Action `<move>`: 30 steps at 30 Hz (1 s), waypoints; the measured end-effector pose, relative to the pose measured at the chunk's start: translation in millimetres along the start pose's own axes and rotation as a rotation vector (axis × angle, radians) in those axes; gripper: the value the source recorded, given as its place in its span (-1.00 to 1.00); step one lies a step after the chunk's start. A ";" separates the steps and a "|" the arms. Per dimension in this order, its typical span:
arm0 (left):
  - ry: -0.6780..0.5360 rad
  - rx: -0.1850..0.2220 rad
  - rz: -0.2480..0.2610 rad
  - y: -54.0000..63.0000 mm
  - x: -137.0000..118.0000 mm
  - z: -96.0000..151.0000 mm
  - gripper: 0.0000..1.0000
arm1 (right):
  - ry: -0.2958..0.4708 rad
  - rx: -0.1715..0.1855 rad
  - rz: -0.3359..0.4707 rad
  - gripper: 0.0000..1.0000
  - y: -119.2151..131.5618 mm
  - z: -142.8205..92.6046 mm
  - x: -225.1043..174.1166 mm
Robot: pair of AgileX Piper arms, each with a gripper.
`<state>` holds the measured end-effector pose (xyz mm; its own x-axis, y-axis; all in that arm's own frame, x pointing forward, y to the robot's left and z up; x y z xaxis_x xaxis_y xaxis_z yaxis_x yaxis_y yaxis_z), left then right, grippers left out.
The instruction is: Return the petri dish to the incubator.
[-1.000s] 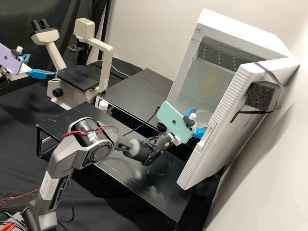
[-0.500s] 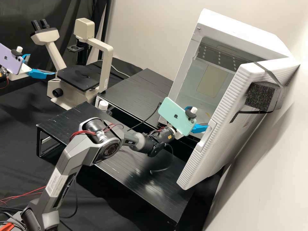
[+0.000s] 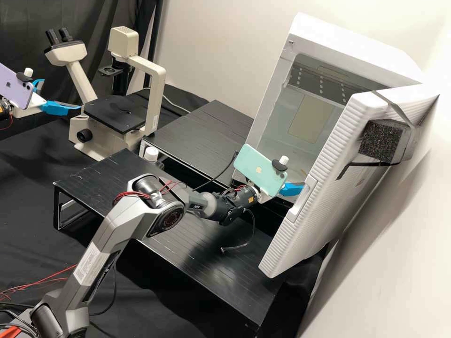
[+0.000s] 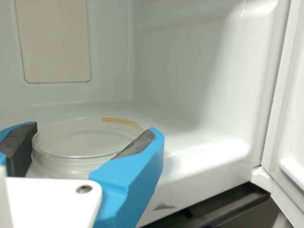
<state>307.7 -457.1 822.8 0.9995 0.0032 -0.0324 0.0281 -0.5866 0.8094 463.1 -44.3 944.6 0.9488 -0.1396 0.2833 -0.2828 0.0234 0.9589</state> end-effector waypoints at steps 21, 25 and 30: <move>0.000 0.000 0.000 0.0 0.0 0.0 1.00 | 0.000 -0.032 0.013 1.00 -0.2 1.3 11.0; 0.000 0.000 0.000 0.0 0.0 0.0 1.00 | -0.004 -0.036 0.009 1.00 -0.6 1.7 11.0; 0.000 0.000 0.000 0.0 0.0 0.0 1.00 | -0.013 -0.035 0.003 1.00 -1.2 2.5 11.0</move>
<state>307.7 -457.1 822.8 0.9995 0.0032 -0.0324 0.0281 -0.5866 0.8094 473.5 -48.3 946.5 0.9462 -0.1520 0.2857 -0.2800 0.0584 0.9582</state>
